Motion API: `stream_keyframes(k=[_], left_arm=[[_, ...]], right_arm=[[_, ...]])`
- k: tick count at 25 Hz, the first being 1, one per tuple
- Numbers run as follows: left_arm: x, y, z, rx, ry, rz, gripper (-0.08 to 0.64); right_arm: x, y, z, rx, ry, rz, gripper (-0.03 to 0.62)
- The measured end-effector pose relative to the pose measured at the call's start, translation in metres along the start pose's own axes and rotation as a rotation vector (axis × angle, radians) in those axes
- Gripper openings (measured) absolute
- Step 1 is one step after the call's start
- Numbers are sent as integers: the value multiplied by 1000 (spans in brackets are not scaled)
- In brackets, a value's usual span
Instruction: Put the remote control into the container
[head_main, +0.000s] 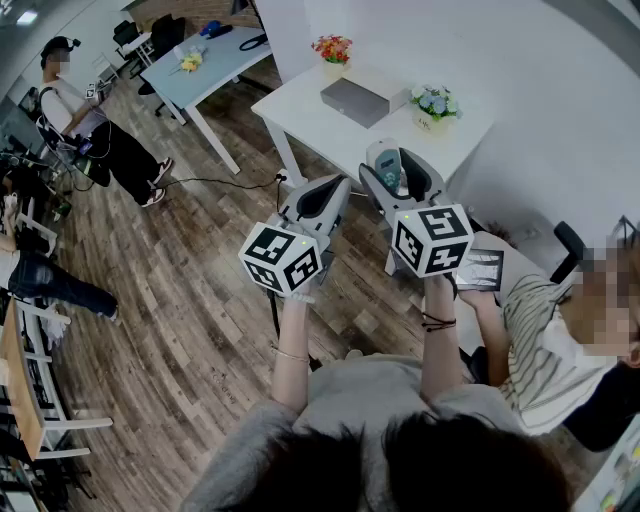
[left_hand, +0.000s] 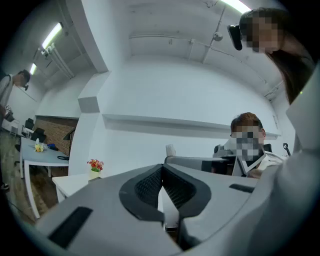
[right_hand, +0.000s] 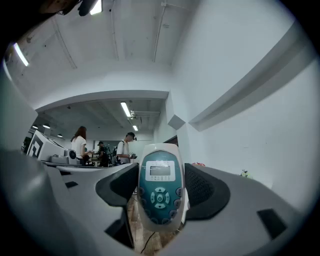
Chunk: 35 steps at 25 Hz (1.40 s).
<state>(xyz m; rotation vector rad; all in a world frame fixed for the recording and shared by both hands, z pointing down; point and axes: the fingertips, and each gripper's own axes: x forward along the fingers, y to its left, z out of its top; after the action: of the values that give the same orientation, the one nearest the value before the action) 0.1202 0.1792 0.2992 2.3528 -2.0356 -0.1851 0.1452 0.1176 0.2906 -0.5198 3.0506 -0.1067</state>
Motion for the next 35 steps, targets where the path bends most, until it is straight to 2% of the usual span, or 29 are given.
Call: stream_keyframes(k=[13,21,26,31,35], left_arm=[[15,9,-13,-22,8,23,3],[19,11,-25,-54,11,67,3],[32,36,-31,-70,21,79,3],[57,71,-38,-58,38,51,3],[77,105,-33,-63,41,33,3]], right_arm=[[9,-15,-9,-15,29,9,285],[11,-29,-19,23,60,19,285],[36,-40,-29,37,81,29,285],[77,-60,-43,40,98,13,285],[110,-74,-39,36,99,-5,285]])
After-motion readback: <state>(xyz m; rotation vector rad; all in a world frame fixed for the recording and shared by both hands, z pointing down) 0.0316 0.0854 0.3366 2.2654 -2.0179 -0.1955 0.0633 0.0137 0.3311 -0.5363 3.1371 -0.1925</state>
